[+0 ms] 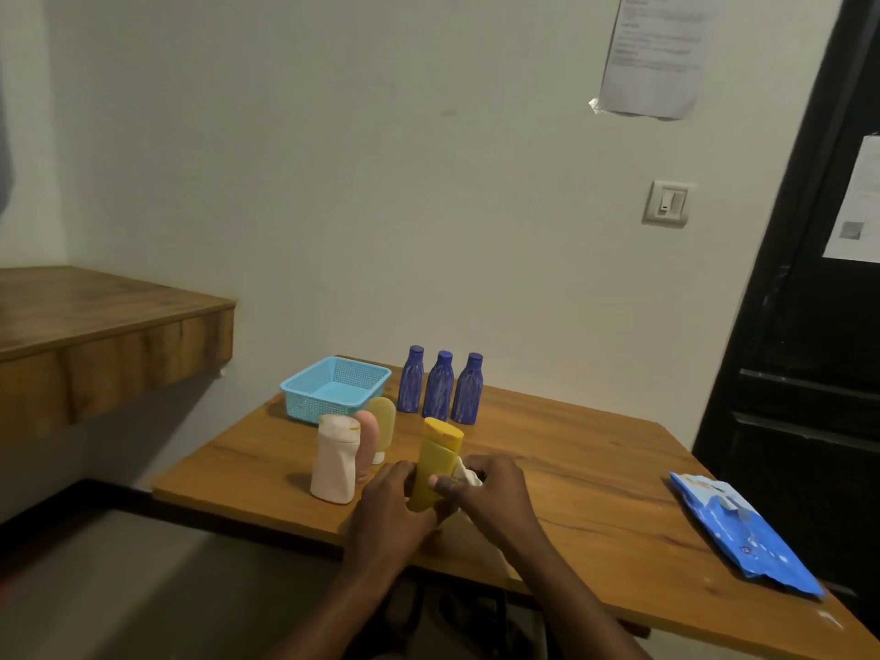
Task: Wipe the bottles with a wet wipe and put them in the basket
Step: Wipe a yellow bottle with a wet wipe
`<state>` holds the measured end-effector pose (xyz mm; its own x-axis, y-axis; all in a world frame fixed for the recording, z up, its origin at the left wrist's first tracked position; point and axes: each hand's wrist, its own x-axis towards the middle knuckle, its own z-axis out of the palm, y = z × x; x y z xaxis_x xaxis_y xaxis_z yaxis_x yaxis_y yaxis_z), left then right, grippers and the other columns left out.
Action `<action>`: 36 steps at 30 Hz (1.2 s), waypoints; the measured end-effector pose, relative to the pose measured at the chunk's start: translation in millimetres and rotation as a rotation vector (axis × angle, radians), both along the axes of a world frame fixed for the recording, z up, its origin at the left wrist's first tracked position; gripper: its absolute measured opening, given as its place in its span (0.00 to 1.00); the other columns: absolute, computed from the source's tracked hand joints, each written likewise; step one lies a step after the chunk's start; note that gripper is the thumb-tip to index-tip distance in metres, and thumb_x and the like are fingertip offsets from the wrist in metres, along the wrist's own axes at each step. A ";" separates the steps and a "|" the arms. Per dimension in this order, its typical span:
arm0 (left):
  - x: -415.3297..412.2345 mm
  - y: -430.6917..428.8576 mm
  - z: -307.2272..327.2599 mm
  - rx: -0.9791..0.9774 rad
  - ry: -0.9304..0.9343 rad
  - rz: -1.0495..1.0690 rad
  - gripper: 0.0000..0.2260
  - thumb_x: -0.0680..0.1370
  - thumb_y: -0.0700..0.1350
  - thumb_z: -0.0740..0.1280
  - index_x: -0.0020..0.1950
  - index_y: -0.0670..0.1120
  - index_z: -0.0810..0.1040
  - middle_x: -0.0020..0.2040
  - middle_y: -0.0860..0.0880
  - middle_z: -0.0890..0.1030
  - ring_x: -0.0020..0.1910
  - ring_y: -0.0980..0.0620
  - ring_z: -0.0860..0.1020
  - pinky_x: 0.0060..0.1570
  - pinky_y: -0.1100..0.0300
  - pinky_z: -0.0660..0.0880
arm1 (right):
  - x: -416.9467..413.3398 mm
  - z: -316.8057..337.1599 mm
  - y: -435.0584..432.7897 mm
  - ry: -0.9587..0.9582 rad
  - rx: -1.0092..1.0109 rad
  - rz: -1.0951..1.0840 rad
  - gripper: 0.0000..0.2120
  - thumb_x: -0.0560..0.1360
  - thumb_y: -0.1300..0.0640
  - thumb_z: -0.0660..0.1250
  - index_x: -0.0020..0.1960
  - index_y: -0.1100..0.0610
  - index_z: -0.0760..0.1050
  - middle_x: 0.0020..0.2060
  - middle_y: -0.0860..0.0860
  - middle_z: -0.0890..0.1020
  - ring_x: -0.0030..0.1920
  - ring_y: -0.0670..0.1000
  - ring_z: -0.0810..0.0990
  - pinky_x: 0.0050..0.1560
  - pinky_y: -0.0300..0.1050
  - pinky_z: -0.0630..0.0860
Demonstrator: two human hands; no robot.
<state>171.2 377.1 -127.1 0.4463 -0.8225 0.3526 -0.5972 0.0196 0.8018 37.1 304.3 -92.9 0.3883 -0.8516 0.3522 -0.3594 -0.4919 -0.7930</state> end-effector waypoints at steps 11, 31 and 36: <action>20.9 33.4 -13.2 -0.067 0.055 0.128 0.34 0.74 0.46 0.78 0.78 0.49 0.69 0.67 0.51 0.76 0.68 0.50 0.76 0.65 0.50 0.78 | 52.0 -9.1 7.7 -0.127 0.011 0.001 0.09 0.75 0.47 0.75 0.46 0.52 0.86 0.38 0.45 0.86 0.38 0.45 0.82 0.36 0.41 0.77; 18.1 31.4 -15.6 0.041 -0.019 0.097 0.31 0.76 0.44 0.76 0.77 0.49 0.69 0.72 0.53 0.74 0.70 0.54 0.73 0.67 0.58 0.75 | 61.8 -10.5 6.4 -0.116 0.024 0.040 0.11 0.75 0.44 0.74 0.50 0.49 0.85 0.43 0.43 0.87 0.43 0.44 0.84 0.44 0.44 0.82; 6.4 30.1 -14.7 -0.038 -0.001 0.043 0.28 0.76 0.47 0.75 0.76 0.53 0.71 0.70 0.55 0.74 0.70 0.54 0.74 0.68 0.51 0.75 | 40.1 -3.8 5.1 -0.138 -0.023 0.029 0.08 0.74 0.45 0.75 0.48 0.48 0.84 0.41 0.40 0.85 0.42 0.42 0.83 0.39 0.36 0.78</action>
